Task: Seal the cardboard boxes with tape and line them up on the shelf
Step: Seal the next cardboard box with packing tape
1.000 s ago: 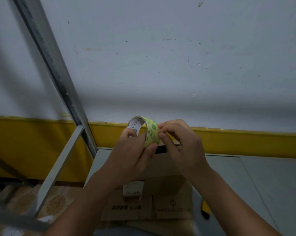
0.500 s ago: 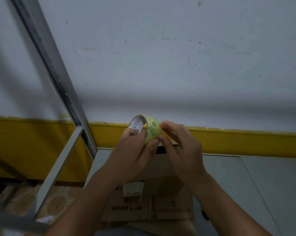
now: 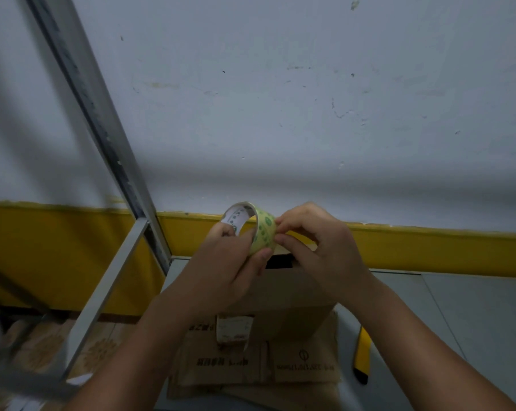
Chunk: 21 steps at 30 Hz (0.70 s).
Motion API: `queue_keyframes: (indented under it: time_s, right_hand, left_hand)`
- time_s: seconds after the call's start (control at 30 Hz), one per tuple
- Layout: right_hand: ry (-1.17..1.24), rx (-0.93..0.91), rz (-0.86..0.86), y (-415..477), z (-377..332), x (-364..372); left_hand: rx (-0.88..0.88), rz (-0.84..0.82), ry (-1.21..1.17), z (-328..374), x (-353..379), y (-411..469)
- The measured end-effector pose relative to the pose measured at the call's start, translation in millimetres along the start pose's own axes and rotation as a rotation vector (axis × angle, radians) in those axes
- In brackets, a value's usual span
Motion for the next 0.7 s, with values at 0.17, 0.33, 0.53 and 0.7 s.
queue_keyframes:
  time_s: [0.17, 0.33, 0.53, 0.7]
  right_hand:
    - [-0.037, 0.032, -0.072, 2.6, 0.0, -1.7]
    - [-0.102, 0.045, -0.152, 1.4, 0.0, 1.9]
    - [-0.134, 0.124, -0.221, -0.5, 0.7, 2.5]
    - [-0.018, 0.235, -0.23, -6.3, 4.9, 8.6]
  left_hand:
    - [0.048, 0.033, 0.082, 3.9, -3.6, -0.8]
    - [0.068, 0.017, 0.079, 3.4, -1.6, -1.2]
    - [0.089, 0.056, 0.14, 11.6, -1.6, 1.2]
    - [0.08, 0.058, 0.217, 13.2, 2.3, 4.5]
Point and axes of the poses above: each hand's wrist, its own y-axis towards the middle knuckle, its own x-axis out of the palm, z = x × y, the point moved 2 cm from there along y, towards the middle knuckle, and after that the axes turned 11 degrees about -z, right-handed, at the moved point
